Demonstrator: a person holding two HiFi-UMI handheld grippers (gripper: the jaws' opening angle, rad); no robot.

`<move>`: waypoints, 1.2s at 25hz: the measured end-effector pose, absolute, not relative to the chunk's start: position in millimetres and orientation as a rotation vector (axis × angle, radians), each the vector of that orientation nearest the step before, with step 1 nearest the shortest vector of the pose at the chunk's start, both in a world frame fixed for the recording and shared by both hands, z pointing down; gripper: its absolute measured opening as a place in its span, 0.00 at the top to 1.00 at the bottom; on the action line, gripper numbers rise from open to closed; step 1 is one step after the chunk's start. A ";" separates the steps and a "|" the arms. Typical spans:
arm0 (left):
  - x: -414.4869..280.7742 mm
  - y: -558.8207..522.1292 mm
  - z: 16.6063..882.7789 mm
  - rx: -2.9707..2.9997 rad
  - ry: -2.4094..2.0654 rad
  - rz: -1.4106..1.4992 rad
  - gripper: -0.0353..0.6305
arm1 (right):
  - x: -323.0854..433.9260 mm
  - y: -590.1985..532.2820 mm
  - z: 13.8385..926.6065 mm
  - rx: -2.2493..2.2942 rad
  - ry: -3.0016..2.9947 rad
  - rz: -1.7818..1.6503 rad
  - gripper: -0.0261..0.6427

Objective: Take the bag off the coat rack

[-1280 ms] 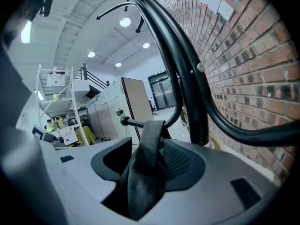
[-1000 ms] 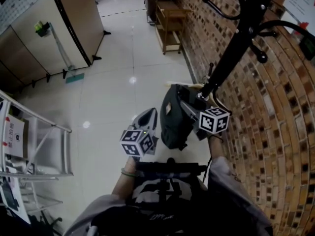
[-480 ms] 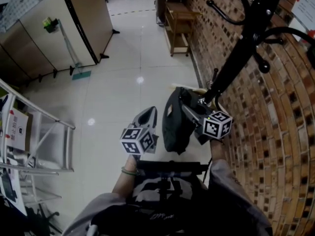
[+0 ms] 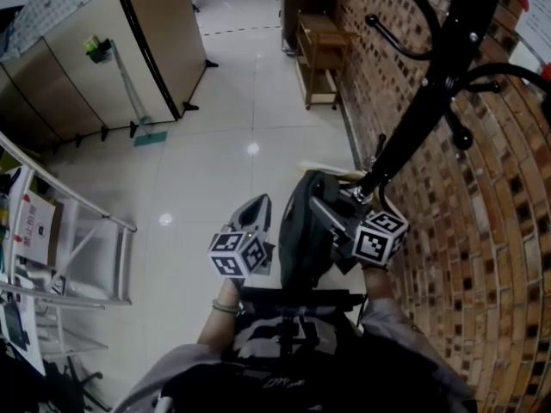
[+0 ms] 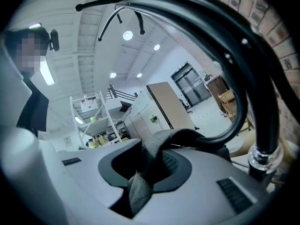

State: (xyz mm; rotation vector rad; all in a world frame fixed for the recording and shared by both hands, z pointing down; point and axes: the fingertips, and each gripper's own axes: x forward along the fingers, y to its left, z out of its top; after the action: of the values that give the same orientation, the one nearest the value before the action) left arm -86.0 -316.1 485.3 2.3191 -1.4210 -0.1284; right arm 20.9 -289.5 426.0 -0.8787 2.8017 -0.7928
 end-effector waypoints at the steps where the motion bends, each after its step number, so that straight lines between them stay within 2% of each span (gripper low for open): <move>1: -89.1 -317.6 485.1 2.312 -1.431 -0.134 0.94 | 14.5 -285.9 419.4 -0.856 2.802 -0.789 0.86; 11: -143.4 -318.1 490.2 2.195 -1.585 -0.184 0.94 | -21.5 -284.1 394.0 -0.745 2.676 -0.886 0.88; 20: -199.2 -298.4 503.4 2.072 -1.694 -0.222 0.94 | -45.0 -299.3 415.3 -0.815 2.769 -0.897 0.88; 30: -217.5 -286.1 506.6 2.074 -1.673 -0.226 0.94 | -61.4 -276.7 450.3 -0.853 2.718 -1.019 0.89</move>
State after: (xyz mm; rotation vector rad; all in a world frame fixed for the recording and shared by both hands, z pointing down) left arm -217.5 -286.1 506.6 2.0736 -1.6731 -0.2265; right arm -61.4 -276.7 450.3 -0.8526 2.7182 -1.0194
